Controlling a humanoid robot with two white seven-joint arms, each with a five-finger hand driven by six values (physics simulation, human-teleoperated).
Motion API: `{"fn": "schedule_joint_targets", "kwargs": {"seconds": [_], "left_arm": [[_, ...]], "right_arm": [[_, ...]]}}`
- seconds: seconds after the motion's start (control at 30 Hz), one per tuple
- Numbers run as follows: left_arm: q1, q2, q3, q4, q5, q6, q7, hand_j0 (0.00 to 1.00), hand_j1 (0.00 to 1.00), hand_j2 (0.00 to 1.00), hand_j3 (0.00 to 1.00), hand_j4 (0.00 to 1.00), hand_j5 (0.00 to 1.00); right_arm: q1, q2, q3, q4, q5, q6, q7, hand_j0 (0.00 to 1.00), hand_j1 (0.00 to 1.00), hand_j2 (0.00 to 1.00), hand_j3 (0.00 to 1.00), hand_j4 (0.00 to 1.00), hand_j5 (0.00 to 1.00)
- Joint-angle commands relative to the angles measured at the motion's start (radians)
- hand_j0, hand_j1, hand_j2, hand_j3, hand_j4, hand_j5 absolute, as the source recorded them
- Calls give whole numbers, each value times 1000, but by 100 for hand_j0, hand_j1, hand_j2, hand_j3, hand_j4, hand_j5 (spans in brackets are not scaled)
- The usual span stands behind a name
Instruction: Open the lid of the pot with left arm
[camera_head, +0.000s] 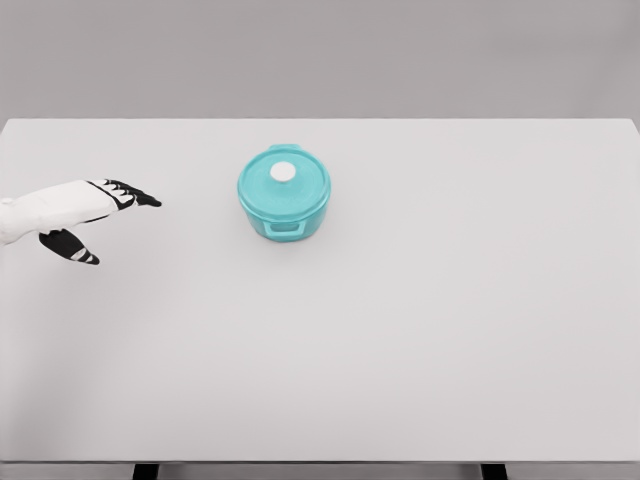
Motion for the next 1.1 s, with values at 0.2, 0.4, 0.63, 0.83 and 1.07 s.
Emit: {"fn": "schedule_joint_targets", "kwargs": {"seconds": [0.2,0.4,0.63,0.83,1.07], "left_arm": [[-9,2,1,-5,6,3,0,100,100,100,100,100,100],[-84,7,-28,-9,18,3,0,100,100,100,100,100,100],[-518,-97,-483,83,92,3,0,100,100,100,100,100,100],[-586,-223,-556,83,81,3,0,100,100,100,100,100,100],[-637,-306,-602,129,59,3,0,100,100,100,100,100,100]], "right_arm": [[15,0,0,22,0,-1,-1,100,100,100,100,100,100],[15,0,0,22,0,-1,-1,100,100,100,100,100,100],[15,0,0,22,0,-1,-1,100,100,100,100,100,100],[15,0,0,22,0,-1,-1,100,100,100,100,100,100],[15,0,0,22,0,-1,-1,100,100,100,100,100,100]]}}
